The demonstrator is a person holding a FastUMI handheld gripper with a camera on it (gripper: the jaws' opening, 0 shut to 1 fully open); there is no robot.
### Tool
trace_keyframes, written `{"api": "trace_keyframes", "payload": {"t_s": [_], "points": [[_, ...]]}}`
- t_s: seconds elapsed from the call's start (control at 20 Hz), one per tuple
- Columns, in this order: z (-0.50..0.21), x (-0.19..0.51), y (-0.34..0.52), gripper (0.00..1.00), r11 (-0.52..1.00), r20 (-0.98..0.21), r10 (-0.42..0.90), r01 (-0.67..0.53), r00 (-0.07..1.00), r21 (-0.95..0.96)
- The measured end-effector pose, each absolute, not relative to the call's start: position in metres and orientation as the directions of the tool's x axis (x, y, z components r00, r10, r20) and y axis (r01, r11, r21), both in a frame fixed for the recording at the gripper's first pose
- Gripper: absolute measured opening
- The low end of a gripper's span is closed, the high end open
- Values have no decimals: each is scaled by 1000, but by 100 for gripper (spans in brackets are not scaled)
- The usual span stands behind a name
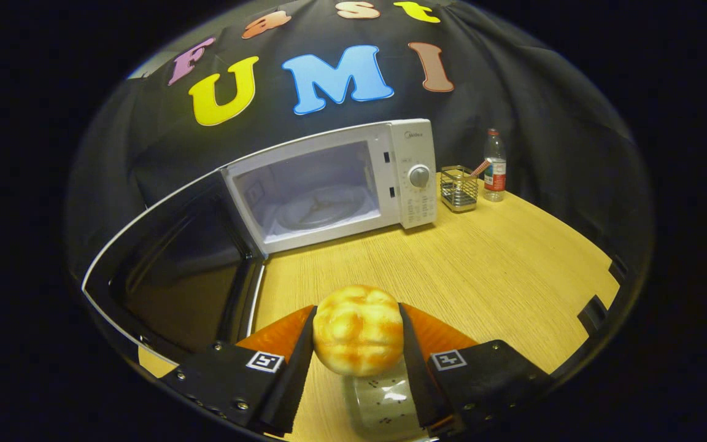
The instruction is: Open the microwave, put the food inside, and close the microwave door.
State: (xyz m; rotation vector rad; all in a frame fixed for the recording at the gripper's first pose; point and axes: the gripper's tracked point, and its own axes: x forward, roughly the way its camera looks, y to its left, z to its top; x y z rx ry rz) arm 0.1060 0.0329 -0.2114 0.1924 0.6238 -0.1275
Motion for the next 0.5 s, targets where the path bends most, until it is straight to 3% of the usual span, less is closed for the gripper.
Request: {"api": "trace_keyframes", "payload": {"t_s": [0.5], "points": [[-189, 223, 60, 72, 932, -468, 4, 166, 884, 323]]}}
